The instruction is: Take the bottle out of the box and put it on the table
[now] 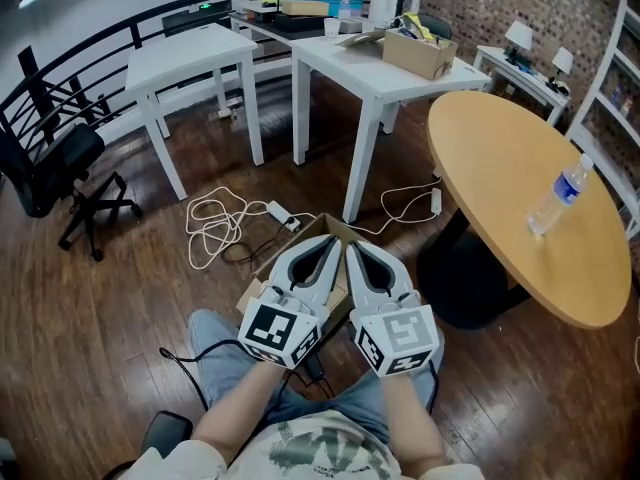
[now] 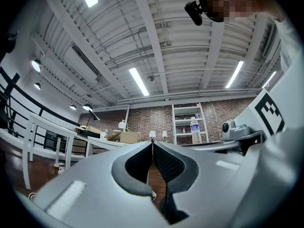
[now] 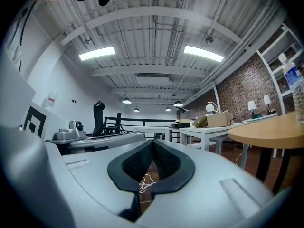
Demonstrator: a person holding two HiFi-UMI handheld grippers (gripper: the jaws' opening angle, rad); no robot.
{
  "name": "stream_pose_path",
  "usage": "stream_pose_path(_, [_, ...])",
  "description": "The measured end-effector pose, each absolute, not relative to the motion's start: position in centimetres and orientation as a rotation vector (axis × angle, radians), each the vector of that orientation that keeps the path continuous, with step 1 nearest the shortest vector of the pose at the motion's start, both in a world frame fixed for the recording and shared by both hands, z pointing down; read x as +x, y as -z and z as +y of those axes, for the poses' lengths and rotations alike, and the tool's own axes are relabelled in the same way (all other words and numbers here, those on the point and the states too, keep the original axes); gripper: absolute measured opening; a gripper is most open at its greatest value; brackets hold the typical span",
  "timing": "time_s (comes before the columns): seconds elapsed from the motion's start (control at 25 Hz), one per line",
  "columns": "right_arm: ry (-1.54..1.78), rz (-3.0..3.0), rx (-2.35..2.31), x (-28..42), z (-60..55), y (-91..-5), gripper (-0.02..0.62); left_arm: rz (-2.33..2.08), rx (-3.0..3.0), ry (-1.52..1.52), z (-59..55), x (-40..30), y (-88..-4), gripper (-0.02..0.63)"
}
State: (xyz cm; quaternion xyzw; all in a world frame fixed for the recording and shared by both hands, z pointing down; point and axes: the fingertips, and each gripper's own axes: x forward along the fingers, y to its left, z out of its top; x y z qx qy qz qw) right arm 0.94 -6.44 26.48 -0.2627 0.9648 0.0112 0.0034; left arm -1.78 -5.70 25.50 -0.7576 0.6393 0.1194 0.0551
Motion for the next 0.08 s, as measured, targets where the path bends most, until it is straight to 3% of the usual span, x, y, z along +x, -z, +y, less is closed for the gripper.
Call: stream_pose_path(0.08, [-0.029,3.016,-0.836,1.14,-6.71,-26.55,0.0,1.933,-2.308,-0.362,-5.88,-1.5,-25.41,0.005])
